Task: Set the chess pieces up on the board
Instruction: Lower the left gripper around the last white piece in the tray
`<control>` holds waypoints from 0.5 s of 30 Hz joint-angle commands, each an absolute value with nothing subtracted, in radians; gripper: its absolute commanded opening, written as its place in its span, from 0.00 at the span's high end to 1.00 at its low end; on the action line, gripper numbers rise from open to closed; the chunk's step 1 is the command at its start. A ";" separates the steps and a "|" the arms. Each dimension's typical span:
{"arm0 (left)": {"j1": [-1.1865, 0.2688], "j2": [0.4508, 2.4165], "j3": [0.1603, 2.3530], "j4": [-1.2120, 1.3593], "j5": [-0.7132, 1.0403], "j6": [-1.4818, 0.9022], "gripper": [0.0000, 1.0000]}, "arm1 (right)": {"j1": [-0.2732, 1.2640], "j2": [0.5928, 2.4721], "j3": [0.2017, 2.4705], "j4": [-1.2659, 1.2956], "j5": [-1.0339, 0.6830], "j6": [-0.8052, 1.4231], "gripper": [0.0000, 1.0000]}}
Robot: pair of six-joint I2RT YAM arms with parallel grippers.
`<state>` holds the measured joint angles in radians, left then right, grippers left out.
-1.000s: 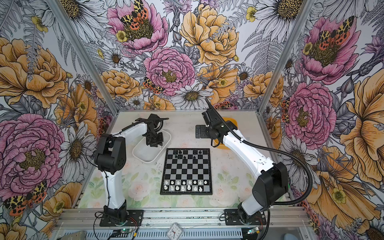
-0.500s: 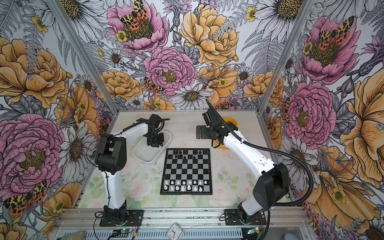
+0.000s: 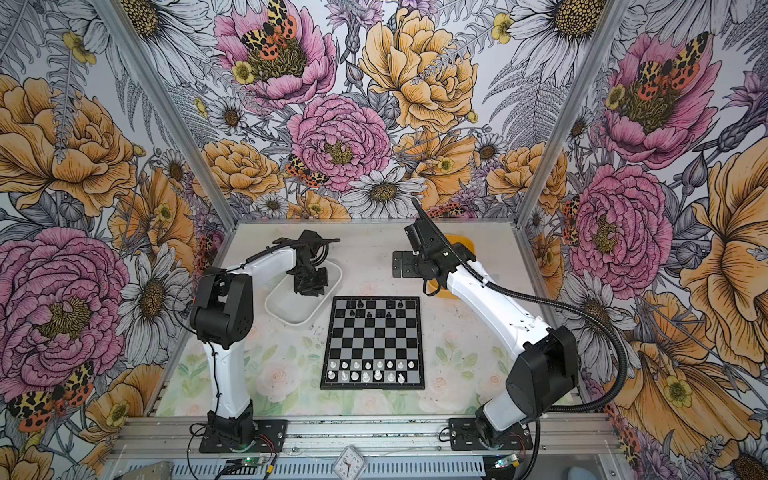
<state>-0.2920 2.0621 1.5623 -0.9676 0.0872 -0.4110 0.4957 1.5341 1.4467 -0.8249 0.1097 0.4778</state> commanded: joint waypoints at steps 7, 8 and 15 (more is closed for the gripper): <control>-0.277 2.082 1.582 -0.957 0.073 -0.379 0.76 | 0.488 1.489 1.441 -0.808 0.134 0.491 0.00; -0.278 2.083 1.586 -0.957 0.075 -0.378 0.75 | 0.488 1.489 1.442 -0.808 0.135 0.491 0.00; -0.279 2.089 1.595 -0.960 0.077 -0.377 0.76 | 0.488 1.489 1.444 -0.808 0.137 0.488 0.00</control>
